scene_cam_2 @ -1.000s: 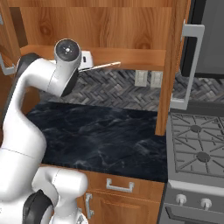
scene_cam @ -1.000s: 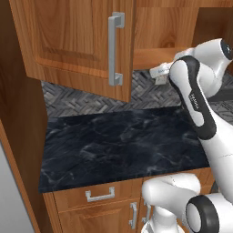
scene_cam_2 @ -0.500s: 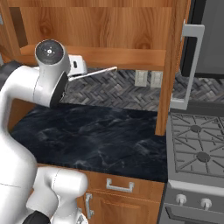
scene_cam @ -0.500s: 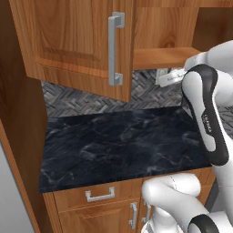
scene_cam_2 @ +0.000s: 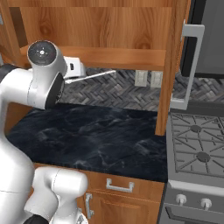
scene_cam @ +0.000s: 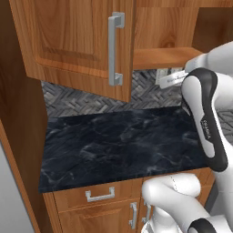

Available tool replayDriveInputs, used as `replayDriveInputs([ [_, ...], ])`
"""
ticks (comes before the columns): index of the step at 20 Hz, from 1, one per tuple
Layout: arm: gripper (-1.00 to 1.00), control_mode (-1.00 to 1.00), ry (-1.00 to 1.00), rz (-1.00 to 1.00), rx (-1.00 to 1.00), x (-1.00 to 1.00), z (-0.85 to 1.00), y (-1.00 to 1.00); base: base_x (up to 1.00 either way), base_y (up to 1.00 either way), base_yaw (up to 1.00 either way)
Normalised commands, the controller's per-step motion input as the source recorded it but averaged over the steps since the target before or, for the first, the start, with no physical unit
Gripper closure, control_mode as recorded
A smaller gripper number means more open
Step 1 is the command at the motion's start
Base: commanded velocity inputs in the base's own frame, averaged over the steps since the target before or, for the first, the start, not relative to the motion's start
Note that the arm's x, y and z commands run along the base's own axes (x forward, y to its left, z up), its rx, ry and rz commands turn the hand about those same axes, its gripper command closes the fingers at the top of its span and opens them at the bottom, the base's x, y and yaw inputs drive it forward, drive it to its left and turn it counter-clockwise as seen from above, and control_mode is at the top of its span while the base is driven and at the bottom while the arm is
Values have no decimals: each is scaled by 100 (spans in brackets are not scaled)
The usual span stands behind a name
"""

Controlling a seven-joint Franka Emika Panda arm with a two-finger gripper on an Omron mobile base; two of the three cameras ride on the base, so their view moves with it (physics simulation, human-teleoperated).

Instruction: Open the cabinet and move the ladle to the pot. Then close the cabinet.

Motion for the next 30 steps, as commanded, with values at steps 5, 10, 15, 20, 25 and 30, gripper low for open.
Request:
replayDriveInputs([
  [5, 100, -100, 6, -10, 0, -7, 0, 0, 0, 0, 0],
  [10, 100, -100, 4, -9, 0, -19, 0, 0, 0, 0, 0],
  [15, 100, 100, 2, -3, 0, -8, 0, 0, -24, -2, -4],
  [20, 100, 100, 0, 0, 0, 0, 0, 0, -52, -7, -7],
  [25, 100, 100, 0, 0, 0, 0, 0, 0, -71, -9, -4],
  [30, 100, 100, 0, 0, 0, 0, 0, 0, -86, -16, -1],
])
